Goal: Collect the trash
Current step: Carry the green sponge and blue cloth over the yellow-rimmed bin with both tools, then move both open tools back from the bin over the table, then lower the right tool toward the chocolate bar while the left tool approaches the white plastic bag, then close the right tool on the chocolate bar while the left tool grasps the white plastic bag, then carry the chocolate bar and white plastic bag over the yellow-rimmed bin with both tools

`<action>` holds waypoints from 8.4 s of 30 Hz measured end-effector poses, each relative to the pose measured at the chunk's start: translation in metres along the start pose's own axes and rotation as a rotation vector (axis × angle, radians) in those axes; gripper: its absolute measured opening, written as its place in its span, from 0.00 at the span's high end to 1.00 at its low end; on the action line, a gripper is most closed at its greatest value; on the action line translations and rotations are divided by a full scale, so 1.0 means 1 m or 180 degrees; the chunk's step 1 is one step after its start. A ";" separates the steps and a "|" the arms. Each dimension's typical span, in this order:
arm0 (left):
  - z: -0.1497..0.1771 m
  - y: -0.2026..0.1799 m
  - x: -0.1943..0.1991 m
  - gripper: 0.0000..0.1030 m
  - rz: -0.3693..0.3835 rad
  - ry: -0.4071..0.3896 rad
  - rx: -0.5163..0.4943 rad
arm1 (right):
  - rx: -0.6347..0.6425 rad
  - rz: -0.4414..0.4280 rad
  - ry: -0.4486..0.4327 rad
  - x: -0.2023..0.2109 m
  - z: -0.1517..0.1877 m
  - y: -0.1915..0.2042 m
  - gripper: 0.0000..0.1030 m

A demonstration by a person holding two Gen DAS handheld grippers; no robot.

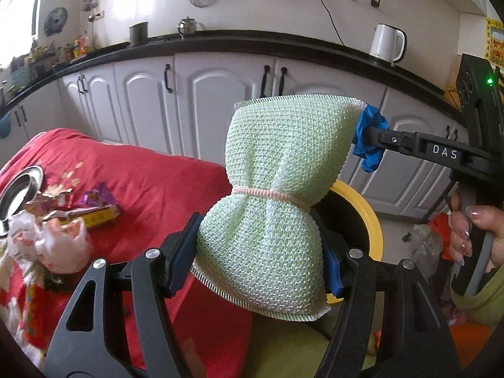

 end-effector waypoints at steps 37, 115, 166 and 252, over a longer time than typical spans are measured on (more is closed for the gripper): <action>0.044 -0.051 -0.098 0.37 0.0347 0.0730 -0.0087 | -0.0487 0.0255 0.0551 -0.045 0.050 -0.075 0.66; 0.033 0.179 0.087 0.11 -0.1230 -0.0498 0.1140 | 0.1294 -0.0745 0.0372 -0.031 0.061 0.194 0.28; 0.073 0.327 0.039 0.13 -0.0875 0.0040 0.2650 | 0.2493 -0.1290 0.1248 -0.151 0.157 0.309 0.40; 0.005 0.197 0.116 0.69 -0.0734 -0.0744 0.1519 | 0.1109 -0.0727 0.0418 -0.052 0.020 0.159 0.57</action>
Point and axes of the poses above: each gripper's, at about its wrist camera, not at the fingertips, and x roughly against the way its jaws point, y to its left, z to its underside, the point moved 8 cm from there along -x, roughly the way its jaws point
